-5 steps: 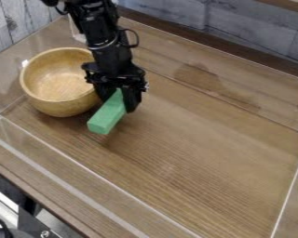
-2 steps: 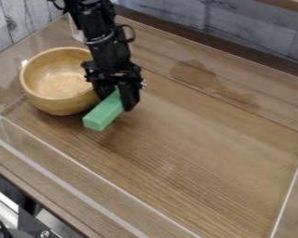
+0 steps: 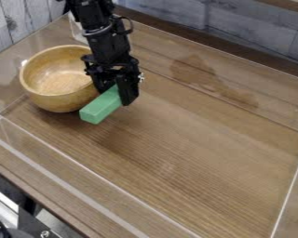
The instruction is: Move green object from inside the wooden bowl to the table next to it
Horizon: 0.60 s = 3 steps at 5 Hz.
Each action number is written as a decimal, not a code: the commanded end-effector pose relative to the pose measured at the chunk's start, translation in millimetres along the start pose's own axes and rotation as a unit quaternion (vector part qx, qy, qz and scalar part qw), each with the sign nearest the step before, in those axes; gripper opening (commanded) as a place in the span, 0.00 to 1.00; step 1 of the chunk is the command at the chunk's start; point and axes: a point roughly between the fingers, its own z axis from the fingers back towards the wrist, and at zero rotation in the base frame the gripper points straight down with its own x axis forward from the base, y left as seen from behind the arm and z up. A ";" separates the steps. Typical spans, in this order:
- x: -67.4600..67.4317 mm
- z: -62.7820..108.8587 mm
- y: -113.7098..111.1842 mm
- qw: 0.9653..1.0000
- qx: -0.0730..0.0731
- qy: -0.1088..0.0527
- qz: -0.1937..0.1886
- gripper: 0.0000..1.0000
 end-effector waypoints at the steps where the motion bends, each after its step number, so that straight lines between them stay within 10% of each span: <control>1: 9.2 20.3 21.4 0.999 0.019 -0.032 0.019 0.00; 3: 14.9 25.7 14.3 0.999 0.019 -0.032 0.036 0.00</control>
